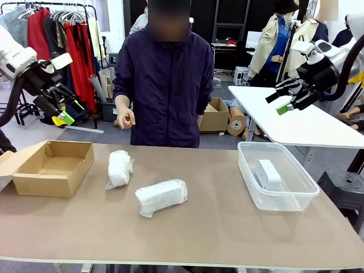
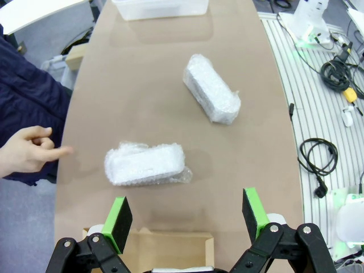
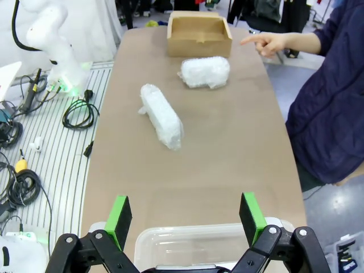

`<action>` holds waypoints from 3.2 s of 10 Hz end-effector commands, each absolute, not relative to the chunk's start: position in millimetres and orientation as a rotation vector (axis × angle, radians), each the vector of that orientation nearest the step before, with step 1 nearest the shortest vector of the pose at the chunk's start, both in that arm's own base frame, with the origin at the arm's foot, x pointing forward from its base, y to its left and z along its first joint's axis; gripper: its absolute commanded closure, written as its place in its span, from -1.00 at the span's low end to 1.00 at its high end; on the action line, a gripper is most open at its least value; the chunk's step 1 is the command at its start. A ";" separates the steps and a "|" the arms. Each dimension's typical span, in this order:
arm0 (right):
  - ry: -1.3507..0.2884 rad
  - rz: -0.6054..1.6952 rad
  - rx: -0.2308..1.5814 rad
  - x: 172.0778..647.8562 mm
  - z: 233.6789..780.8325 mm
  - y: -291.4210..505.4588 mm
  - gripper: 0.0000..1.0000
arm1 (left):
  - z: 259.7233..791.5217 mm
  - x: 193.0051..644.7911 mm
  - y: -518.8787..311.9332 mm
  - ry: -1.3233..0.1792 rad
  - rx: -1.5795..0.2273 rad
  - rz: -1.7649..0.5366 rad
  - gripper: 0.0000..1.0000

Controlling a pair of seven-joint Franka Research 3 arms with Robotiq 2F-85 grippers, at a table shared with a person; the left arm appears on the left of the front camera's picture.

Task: Separate and place wrapped and unwrapped clocks.
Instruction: Pick up the Digital clock indicated by the person.

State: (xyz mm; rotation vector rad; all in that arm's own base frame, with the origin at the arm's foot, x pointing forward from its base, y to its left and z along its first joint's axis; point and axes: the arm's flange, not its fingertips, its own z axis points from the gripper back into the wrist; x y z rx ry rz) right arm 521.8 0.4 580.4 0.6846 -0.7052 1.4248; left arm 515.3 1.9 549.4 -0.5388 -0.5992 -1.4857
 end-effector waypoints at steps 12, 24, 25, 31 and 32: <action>-0.706 1.437 0.676 516.3 579.1 0.6 -1.00 | 558.2 517.3 -22.5 -0.464 -0.675 -1.348 -1.00; -0.706 1.437 0.676 516.3 579.1 0.6 -1.00 | 562.7 533.0 -83.2 -0.451 -0.442 -1.028 -1.00; -0.706 1.437 0.676 516.3 579.1 0.6 -1.00 | 562.6 542.3 -92.8 -0.405 -0.311 -0.732 -1.00; -0.706 1.437 0.676 516.3 579.1 0.6 -1.00 | 518.0 583.6 -155.6 -0.233 -0.134 -0.080 -1.00; -0.706 1.437 0.676 516.3 579.1 0.6 -1.00 | 504.6 591.4 -159.9 -0.218 -0.169 -0.037 -1.00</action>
